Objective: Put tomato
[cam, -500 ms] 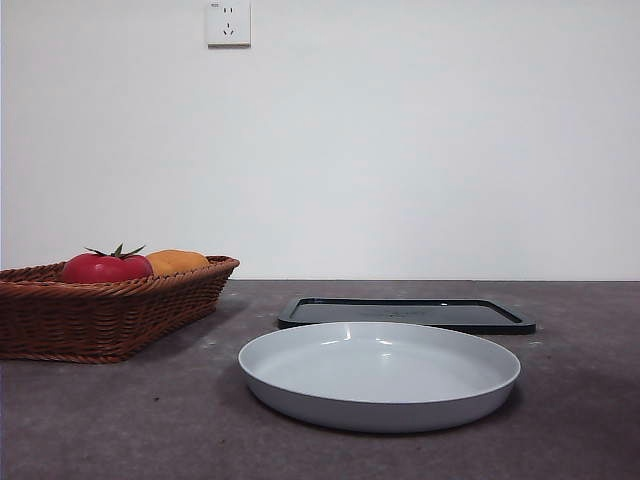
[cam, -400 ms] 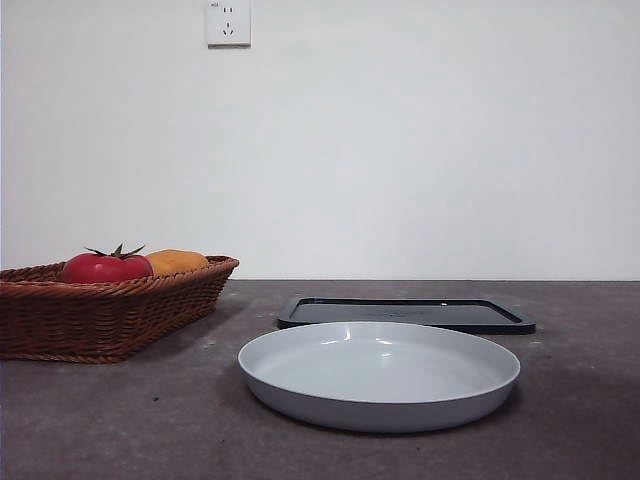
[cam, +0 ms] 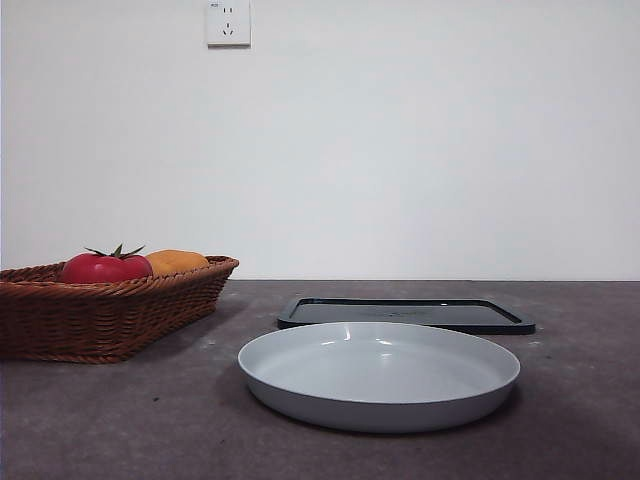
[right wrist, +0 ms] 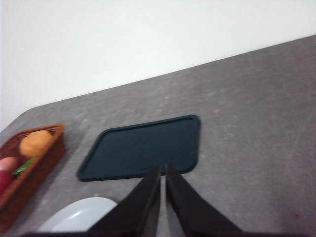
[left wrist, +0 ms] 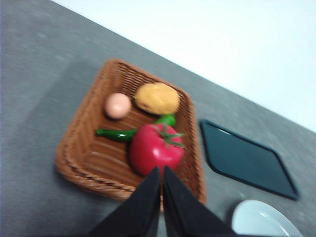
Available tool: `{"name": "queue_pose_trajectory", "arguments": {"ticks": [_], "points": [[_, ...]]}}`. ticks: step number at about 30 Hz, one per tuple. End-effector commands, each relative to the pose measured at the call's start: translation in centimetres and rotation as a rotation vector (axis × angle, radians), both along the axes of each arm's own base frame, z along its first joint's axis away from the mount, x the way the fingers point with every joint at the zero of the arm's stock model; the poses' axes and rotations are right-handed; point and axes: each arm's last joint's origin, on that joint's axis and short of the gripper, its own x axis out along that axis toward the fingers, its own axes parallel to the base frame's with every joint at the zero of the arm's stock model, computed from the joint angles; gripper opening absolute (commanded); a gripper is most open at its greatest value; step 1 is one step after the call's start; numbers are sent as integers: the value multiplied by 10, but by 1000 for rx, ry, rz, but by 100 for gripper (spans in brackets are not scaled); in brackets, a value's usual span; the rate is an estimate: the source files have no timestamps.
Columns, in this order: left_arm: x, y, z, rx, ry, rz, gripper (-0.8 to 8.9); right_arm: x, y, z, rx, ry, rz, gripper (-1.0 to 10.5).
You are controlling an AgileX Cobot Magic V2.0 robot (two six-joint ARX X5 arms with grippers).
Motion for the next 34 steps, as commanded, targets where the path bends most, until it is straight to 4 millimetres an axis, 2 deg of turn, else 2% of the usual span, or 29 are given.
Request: {"name": "queue_pose_trajectory", "arguments": {"ticks": [1, 9, 18, 23, 34], "points": [[0, -1, 21, 55, 0, -48, 10, -3, 1, 26, -41, -3, 45, 6], [13, -6, 72, 98, 72, -235, 10, -7, 4, 80, -144, 101, 164, 6], [23, -12, 104, 142, 183, -412, 10, -12, 8, 118, -184, 157, 275, 6], [20, -15, 113, 162, 180, -451, 10, -16, 10, 124, -198, 206, 329, 6], [16, -16, 110, 171, 218, -472, 10, -19, 12, 120, -200, 262, 358, 6]]}}
